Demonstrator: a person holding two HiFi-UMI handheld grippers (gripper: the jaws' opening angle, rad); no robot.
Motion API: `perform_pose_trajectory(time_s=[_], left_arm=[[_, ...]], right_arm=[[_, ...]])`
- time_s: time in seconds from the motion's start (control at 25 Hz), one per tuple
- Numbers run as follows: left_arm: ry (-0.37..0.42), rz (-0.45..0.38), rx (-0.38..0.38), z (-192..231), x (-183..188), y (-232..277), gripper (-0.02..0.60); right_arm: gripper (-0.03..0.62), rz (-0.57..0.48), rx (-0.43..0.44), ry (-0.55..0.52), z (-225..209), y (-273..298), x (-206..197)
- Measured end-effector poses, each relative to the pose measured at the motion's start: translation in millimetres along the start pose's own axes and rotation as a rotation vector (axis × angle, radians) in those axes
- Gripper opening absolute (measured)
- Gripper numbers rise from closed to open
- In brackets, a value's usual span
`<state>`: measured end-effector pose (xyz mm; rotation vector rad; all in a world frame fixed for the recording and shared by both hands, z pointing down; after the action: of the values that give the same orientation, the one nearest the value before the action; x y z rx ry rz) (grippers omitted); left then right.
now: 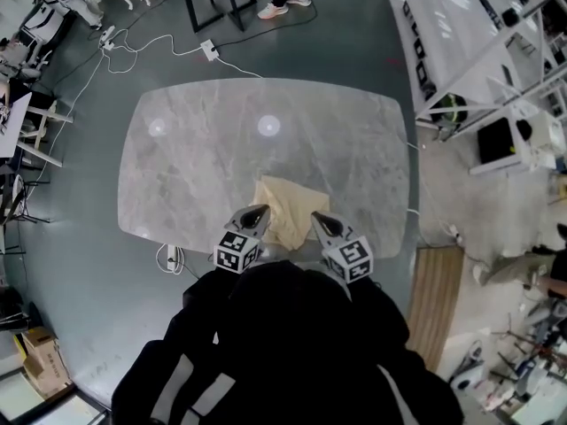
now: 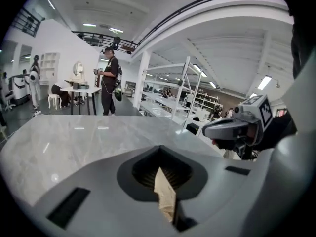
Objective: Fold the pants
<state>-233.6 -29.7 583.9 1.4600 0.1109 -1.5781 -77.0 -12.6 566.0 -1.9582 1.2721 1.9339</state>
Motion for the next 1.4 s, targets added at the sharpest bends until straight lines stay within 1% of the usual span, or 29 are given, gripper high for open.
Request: perform_pose_trajectory(time_s=[0.12, 0.24, 0.36, 0.6, 0.8, 1.0, 1.16, 1.32, 1.4], left_arm=[[-0.033, -0.082, 0.032, -3, 33, -5, 0.002], [-0.033, -0.156, 0.054, -8, 64, -14, 0.002], [0.001, -0.211, 0.075, -15, 92, -21, 0.002], [0.056, -0.307, 0.095, -26, 143, -36, 0.002], [0.108, -0.343, 0.105, -40, 169, -39, 0.002], [0.129, -0.376, 0.104, -47, 183, -41, 0.002], [0.179, -0.395, 0.121, -50, 187, -46, 0.002], [0.179, -0.404, 0.125, -51, 191, -48, 0.002], [0.168, -0.408, 0.123, -52, 191, -46, 0.002]], right_arm=[[0.003, -0.104, -0.06, 0.112, -11, -8, 30], [0.003, -0.204, -0.092, 0.181, -12, -17, 62], [0.003, -0.275, -0.125, 0.181, -12, -26, 90], [0.003, -0.378, -0.195, 0.127, -11, -44, 139], [0.003, -0.425, -0.235, 0.113, -17, -56, 162], [0.003, -0.45, -0.264, 0.105, -23, -61, 172], [0.003, -0.449, -0.274, 0.104, -20, -64, 173], [0.003, -0.452, -0.28, 0.088, -20, -67, 176], [0.003, -0.452, -0.283, 0.086, -23, -68, 174]])
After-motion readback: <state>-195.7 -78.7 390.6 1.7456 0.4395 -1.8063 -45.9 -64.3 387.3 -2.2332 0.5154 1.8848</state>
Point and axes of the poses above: the fingertips, and each gripper's own axes: y forward along the fingers, z to its left, x out of its top, the point moved 3 cm from there along -y, backward along the fingers, and after that the axes turned 6 degrees about -x, right-handed, at the moved point
